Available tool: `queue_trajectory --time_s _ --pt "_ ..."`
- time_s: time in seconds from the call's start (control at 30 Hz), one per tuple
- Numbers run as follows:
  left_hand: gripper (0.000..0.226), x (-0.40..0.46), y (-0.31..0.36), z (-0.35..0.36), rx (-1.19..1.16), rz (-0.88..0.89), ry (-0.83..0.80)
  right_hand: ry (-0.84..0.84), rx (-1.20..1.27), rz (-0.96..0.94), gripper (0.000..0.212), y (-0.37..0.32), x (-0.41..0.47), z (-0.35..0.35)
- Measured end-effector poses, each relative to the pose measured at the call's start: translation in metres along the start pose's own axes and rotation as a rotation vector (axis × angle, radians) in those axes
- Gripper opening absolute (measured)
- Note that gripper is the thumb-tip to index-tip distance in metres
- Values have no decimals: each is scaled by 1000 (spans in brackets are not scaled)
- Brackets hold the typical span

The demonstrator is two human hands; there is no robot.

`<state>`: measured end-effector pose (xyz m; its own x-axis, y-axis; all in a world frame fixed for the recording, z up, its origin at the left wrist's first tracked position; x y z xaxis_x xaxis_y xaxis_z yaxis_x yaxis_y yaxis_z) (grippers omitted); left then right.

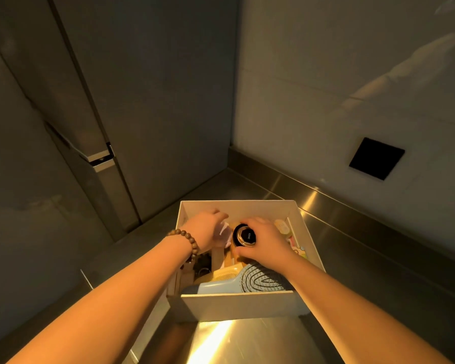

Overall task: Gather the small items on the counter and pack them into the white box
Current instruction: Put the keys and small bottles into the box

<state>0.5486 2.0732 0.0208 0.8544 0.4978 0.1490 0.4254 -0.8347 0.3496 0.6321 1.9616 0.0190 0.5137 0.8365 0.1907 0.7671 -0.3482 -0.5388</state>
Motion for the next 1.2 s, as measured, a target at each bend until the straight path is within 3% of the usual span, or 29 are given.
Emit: queue_trajectory --time_s 0.2,0.63,0.8,0.97,1.2 --pt "57 -20 -26 -41 14 -16 211 -189 29 -117 64 -38 -6 35" --pt "89 -73 -58 -21 -122 -226 170 -372 -92 -135 60 -49 -16 73" --pt "93 -79 -48 -22 -179 -224 174 -281 -59 -139 74 -50 -12 52" --pt "98 -82 -41 -22 -197 -267 149 -133 -85 -107 71 -36 -15 12" --pt "103 -85 -31 -21 -283 -296 194 61 -250 45 75 34 -25 -61"
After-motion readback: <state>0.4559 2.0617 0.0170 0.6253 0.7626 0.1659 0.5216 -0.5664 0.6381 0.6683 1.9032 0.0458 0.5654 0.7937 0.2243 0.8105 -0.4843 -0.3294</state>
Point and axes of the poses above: each hand's wrist, its own x-axis towards the middle knuckle, its own z-axis out of the palm, y = z × x, the point moved 7 cm from there along x, towards the middle knuckle, and after that the axes turned 11 degrees about y, right-handed, at the moved point
